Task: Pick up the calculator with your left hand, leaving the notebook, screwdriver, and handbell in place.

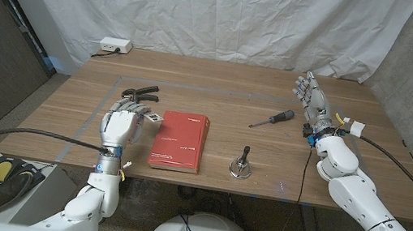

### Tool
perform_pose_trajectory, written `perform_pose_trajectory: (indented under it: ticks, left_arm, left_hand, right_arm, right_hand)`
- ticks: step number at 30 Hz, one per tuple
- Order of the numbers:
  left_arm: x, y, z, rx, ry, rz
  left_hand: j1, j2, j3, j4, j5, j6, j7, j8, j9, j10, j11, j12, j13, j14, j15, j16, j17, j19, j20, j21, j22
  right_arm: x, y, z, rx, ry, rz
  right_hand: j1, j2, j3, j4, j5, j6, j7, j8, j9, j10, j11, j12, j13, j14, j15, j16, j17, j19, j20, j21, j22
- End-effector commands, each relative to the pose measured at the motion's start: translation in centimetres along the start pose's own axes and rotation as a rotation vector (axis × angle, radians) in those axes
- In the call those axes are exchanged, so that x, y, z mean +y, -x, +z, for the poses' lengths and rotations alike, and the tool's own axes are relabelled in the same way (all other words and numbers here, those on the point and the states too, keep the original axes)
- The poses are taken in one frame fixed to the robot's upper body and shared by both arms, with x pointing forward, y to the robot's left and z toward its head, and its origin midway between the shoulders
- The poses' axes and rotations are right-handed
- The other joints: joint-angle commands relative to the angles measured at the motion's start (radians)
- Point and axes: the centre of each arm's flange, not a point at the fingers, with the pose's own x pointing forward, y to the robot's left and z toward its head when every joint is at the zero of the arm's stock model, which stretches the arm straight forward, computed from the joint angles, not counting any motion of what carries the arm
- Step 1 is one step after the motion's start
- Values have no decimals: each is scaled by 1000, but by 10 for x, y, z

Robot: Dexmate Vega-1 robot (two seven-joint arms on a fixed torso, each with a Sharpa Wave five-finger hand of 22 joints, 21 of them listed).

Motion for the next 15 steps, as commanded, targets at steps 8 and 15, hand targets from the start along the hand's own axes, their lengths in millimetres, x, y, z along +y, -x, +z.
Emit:
perform_pose_trajectory:
  ticks: [8, 15]
  left_arm:
    - [32, -20, 2, 26, -5, -16]
    - [41, -28, 4, 0, -22, 7]
  left_hand:
    - [-4, -4, 16, 2, -4, 10, 1, -9, 2, 1, -1, -4, 2, -9, -156, -4, 1, -5, -116, 13, 2]
    - [-3, -5, 19, 2, -4, 12, -2, -11, 2, 2, -1, -4, 2, -9, -156, -4, 1, -5, -115, 14, 1]
  right_arm:
    - [-7, 7, 5, -19, -9, -18]
    - [-10, 10, 7, -23, -10, -22]
  right_hand:
    - [1, 7, -5, -2, -2, 12, -1, 1, 2, 11, -1, 3, 4, 9, -1, 1, 3, 12, 1, -2, 6]
    - [1, 8, -5, -2, -2, 13, -2, 1, 2, 12, -1, 4, 4, 10, -1, 1, 3, 13, 1, -4, 6]
